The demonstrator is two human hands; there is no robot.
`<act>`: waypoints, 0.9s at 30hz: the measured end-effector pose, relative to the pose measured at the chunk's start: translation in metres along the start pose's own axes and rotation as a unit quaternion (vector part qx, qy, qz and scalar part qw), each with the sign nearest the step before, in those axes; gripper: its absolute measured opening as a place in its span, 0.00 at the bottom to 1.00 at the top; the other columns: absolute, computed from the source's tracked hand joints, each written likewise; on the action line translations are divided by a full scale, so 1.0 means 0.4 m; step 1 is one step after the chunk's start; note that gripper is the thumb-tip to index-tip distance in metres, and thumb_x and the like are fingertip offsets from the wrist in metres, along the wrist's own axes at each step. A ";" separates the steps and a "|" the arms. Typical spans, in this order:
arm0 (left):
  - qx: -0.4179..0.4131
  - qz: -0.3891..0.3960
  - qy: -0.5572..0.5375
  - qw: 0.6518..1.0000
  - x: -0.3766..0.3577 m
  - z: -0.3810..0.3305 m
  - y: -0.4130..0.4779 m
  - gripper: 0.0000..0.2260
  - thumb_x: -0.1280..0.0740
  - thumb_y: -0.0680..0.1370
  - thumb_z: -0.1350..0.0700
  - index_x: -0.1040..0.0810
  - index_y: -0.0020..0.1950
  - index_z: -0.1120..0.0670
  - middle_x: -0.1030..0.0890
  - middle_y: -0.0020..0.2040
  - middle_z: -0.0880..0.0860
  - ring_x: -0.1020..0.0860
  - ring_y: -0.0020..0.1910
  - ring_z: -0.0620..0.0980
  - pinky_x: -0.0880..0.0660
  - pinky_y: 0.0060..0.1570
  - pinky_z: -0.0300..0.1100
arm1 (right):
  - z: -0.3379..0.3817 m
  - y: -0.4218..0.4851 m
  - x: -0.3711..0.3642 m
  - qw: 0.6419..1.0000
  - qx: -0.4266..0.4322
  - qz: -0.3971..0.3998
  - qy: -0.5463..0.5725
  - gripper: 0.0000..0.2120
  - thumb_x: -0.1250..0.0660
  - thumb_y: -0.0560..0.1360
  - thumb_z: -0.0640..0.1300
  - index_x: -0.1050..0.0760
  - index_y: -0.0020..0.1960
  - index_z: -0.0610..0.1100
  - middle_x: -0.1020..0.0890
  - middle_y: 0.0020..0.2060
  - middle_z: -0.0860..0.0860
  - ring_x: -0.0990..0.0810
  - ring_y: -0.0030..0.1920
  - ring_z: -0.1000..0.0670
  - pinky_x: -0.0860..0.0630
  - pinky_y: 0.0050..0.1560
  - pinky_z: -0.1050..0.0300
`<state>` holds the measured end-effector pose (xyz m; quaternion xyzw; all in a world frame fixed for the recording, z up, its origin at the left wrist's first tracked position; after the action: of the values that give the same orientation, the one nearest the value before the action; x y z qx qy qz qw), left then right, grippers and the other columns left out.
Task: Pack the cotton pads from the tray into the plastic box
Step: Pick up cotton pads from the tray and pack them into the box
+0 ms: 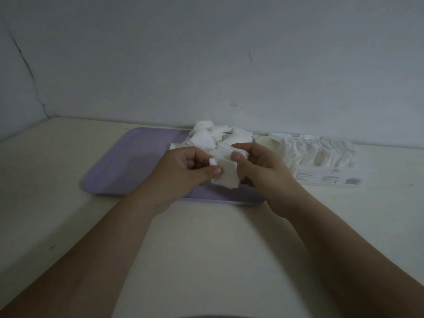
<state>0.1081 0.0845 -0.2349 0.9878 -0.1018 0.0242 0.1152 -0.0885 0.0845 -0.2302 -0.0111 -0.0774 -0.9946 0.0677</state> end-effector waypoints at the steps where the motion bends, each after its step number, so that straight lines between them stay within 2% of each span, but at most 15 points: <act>1: -0.001 -0.002 0.002 1.000 -0.001 0.000 0.000 0.06 0.23 0.74 0.65 0.19 0.44 0.60 0.18 0.30 0.45 0.25 0.26 0.37 0.30 0.28 0.27 | 0.001 -0.004 0.001 1.000 -0.011 0.019 0.021 0.22 0.26 0.75 0.53 0.22 0.63 0.41 0.13 0.52 0.44 0.14 0.51 0.45 0.18 0.49 0.49; 4: 0.005 -0.013 0.013 1.000 0.003 0.004 0.000 0.06 0.22 0.75 0.61 0.19 0.45 0.58 0.18 0.32 0.46 0.25 0.28 0.38 0.30 0.29 0.28 | 0.005 -0.005 0.003 0.999 -0.012 0.039 -0.028 0.40 0.16 0.60 0.60 0.23 0.66 0.44 0.14 0.57 0.43 0.15 0.58 0.42 0.18 0.56 0.45; 5: 0.011 -0.015 0.020 1.000 0.006 0.006 0.001 0.06 0.22 0.75 0.61 0.19 0.44 0.56 0.18 0.32 0.48 0.25 0.28 0.39 0.30 0.29 0.29 | 0.003 -0.005 0.003 0.998 -0.004 0.032 -0.056 0.42 0.14 0.56 0.59 0.23 0.65 0.46 0.14 0.57 0.44 0.15 0.59 0.42 0.18 0.59 0.42; 7: 0.019 -0.006 0.047 0.999 0.012 0.010 0.003 0.06 0.24 0.77 0.60 0.20 0.45 0.55 0.17 0.34 0.51 0.24 0.29 0.40 0.30 0.30 0.30 | -0.002 -0.001 0.004 0.997 0.004 0.019 -0.069 0.41 0.14 0.55 0.55 0.23 0.64 0.47 0.14 0.57 0.45 0.15 0.59 0.42 0.19 0.62 0.38; 12: 0.010 -0.002 0.075 0.997 0.004 0.001 -0.003 0.08 0.21 0.74 0.59 0.20 0.45 0.54 0.16 0.36 0.49 0.23 0.30 0.39 0.29 0.30 0.29 | -0.001 -0.003 0.007 0.996 0.032 0.023 -0.076 0.31 0.18 0.62 0.46 0.23 0.63 0.47 0.14 0.56 0.44 0.16 0.59 0.40 0.21 0.63 0.34; 13: 0.005 0.000 0.075 0.997 0.002 0.000 -0.004 0.11 0.20 0.72 0.60 0.20 0.48 0.53 0.16 0.38 0.50 0.22 0.33 0.42 0.26 0.33 0.32 | 0.000 -0.004 0.008 0.996 0.036 0.029 -0.082 0.30 0.19 0.63 0.44 0.23 0.63 0.47 0.15 0.56 0.43 0.16 0.59 0.39 0.22 0.63 0.33; 15: -0.004 0.009 0.102 0.995 -0.002 -0.001 -0.004 0.23 0.16 0.67 0.60 0.21 0.58 0.51 0.16 0.47 0.58 0.21 0.39 0.51 0.20 0.41 0.46 | 0.002 -0.005 0.008 0.994 0.036 0.057 -0.089 0.27 0.20 0.64 0.40 0.22 0.61 0.47 0.15 0.56 0.42 0.17 0.59 0.37 0.23 0.64 0.33; 16: -0.011 0.014 0.128 0.992 -0.005 -0.001 -0.004 0.29 0.15 0.66 0.59 0.22 0.63 0.48 0.17 0.51 0.60 0.20 0.42 0.56 0.19 0.47 0.53 | 0.004 -0.007 0.007 0.992 0.034 0.074 -0.102 0.25 0.21 0.65 0.39 0.22 0.60 0.48 0.15 0.55 0.44 0.17 0.59 0.38 0.22 0.64 0.34; 17: -0.024 0.026 0.146 0.989 -0.010 -0.003 -0.005 0.31 0.15 0.66 0.59 0.22 0.66 0.47 0.17 0.53 0.60 0.19 0.45 0.59 0.19 0.52 0.55 | 0.005 -0.009 0.006 0.987 0.036 0.084 -0.129 0.24 0.21 0.66 0.39 0.21 0.60 0.51 0.14 0.54 0.46 0.16 0.58 0.41 0.21 0.64 0.38; 19: -0.058 0.066 0.157 0.984 -0.025 -0.003 -0.006 0.23 0.17 0.69 0.59 0.19 0.61 0.48 0.15 0.49 0.56 0.17 0.44 0.51 0.18 0.48 0.50 | 0.005 -0.011 0.005 0.972 0.048 0.086 -0.212 0.24 0.22 0.69 0.38 0.22 0.61 0.53 0.15 0.54 0.53 0.16 0.56 0.50 0.19 0.60 0.48; 21: -0.070 0.066 0.210 0.973 -0.030 0.005 -0.001 0.14 0.18 0.70 0.55 0.19 0.50 0.47 0.20 0.36 0.53 0.25 0.34 0.44 0.25 0.36 0.46 | 0.005 -0.009 0.006 0.957 0.045 0.083 -0.275 0.29 0.23 0.70 0.38 0.26 0.68 0.53 0.18 0.56 0.55 0.18 0.55 0.56 0.21 0.58 0.56; 23: -0.064 0.047 0.244 0.967 -0.028 0.012 0.003 0.13 0.18 0.69 0.52 0.21 0.43 0.43 0.27 0.30 0.46 0.32 0.30 0.42 0.33 0.31 0.41 | 0.010 -0.012 0.006 0.966 0.010 0.091 -0.244 0.35 0.22 0.68 0.43 0.29 0.73 0.54 0.21 0.60 0.56 0.20 0.58 0.56 0.24 0.59 0.60; 24: -0.053 0.044 0.240 0.968 -0.028 0.013 0.003 0.14 0.18 0.69 0.52 0.22 0.43 0.41 0.27 0.29 0.42 0.32 0.28 0.40 0.34 0.30 0.37 | 0.012 -0.013 0.003 0.976 -0.014 0.088 -0.198 0.36 0.24 0.68 0.47 0.30 0.74 0.55 0.22 0.62 0.57 0.21 0.60 0.56 0.25 0.60 0.61; 26: -0.032 0.048 0.216 0.975 -0.033 0.015 0.003 0.14 0.18 0.69 0.53 0.21 0.46 0.43 0.25 0.29 0.41 0.30 0.28 0.39 0.33 0.29 0.33 | 0.011 -0.011 -0.006 0.989 -0.044 0.053 -0.128 0.33 0.27 0.72 0.52 0.31 0.75 0.54 0.24 0.65 0.58 0.23 0.64 0.57 0.26 0.65 0.60; 27: -0.025 0.051 0.204 0.977 -0.038 0.015 0.003 0.14 0.19 0.70 0.54 0.21 0.48 0.44 0.25 0.29 0.43 0.30 0.28 0.41 0.33 0.29 0.34 | 0.007 -0.008 -0.011 0.991 -0.049 0.029 -0.123 0.30 0.29 0.76 0.52 0.31 0.76 0.53 0.24 0.65 0.58 0.23 0.65 0.56 0.26 0.65 0.61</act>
<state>0.0932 0.0848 -0.2415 0.9525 -0.1265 0.2287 0.1565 -0.0845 0.0885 -0.2280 -0.1384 -0.0360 -0.9860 0.0859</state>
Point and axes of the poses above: each hand's wrist, its own y-axis towards the middle knuckle, its own x-axis out of the back of the hand, z = x × y, the point moved 3 cm from there along y, towards the middle knuckle
